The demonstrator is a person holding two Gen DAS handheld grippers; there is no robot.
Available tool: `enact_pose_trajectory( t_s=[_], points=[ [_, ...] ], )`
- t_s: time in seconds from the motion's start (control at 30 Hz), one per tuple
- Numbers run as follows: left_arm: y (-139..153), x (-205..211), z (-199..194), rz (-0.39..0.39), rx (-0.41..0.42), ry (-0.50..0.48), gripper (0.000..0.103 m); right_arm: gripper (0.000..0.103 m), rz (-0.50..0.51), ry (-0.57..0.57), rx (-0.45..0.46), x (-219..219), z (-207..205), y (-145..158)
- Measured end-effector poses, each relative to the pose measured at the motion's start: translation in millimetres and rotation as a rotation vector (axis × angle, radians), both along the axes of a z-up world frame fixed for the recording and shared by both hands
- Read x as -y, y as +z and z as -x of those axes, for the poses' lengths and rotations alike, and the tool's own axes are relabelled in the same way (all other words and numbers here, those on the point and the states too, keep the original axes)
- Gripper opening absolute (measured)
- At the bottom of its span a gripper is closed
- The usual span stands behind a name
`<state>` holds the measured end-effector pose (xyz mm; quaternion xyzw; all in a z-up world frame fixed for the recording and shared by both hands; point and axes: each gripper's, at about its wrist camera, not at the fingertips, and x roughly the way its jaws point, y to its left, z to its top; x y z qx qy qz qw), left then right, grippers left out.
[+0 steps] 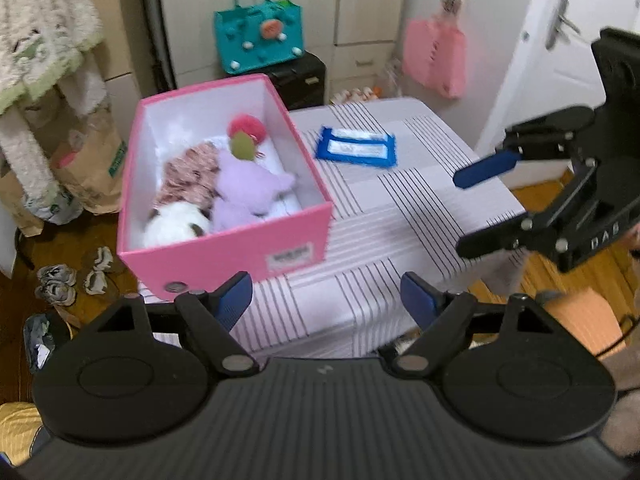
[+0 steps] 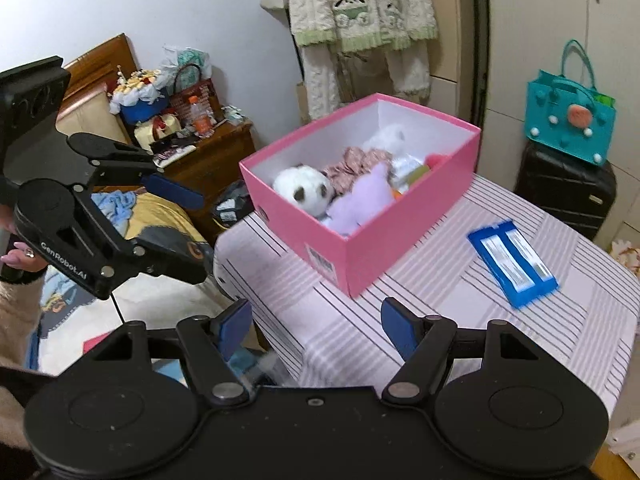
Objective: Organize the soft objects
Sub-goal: 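Move both tools back toward the blue wet-wipe packet, then close the right gripper on the blue packet while the left gripper also grips it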
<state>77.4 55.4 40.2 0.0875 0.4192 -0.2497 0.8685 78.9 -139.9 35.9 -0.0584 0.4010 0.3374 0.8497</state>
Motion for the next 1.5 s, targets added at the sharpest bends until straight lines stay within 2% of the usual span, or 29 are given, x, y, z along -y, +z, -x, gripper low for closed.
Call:
enact_pose_trajectory(
  t_s=[0.2,0.4,0.53,0.7,0.87,1.0,1.1,1.27,1.43,1.5],
  points=[
    [-5,25,8,0.012,0.009,-0.079,0.081,0.076,0.027,-0.033,0.065,20,12,-9],
    [-7,60,-8,0.05,0.021,-0.134,0.081,0.077,0.054,-0.083,0.216,44,16,-22],
    [-13,85,-22,0.059,0.091,-0.159,0.081,0.082,0.091,-0.118,0.327,59,9,-40],
    [-26,122,-34,0.07,0.224,-0.211,0.081,0.082,0.12,-0.145,0.39,75,-10,-60],
    [-39,150,-65,0.141,0.186,-0.193,0.081,0.083,0.107,-0.138,0.436,88,-32,-78],
    [-52,164,-96,0.18,0.159,-0.14,0.08,0.085,0.09,-0.151,0.428,97,-55,-91],
    [-71,169,-118,0.191,0.128,-0.12,0.078,0.085,0.087,-0.2,0.388,99,-82,-100],
    [-97,177,-143,0.144,0.113,-0.062,0.076,0.085,0.111,-0.201,0.334,96,-114,-120],
    [-107,180,-153,0.171,0.08,-0.022,0.075,0.085,0.09,-0.213,0.218,101,-141,-142],
    [-109,182,-153,0.148,0.108,-0.008,0.075,0.085,0.093,-0.236,0.167,100,-150,-148]
  ],
)
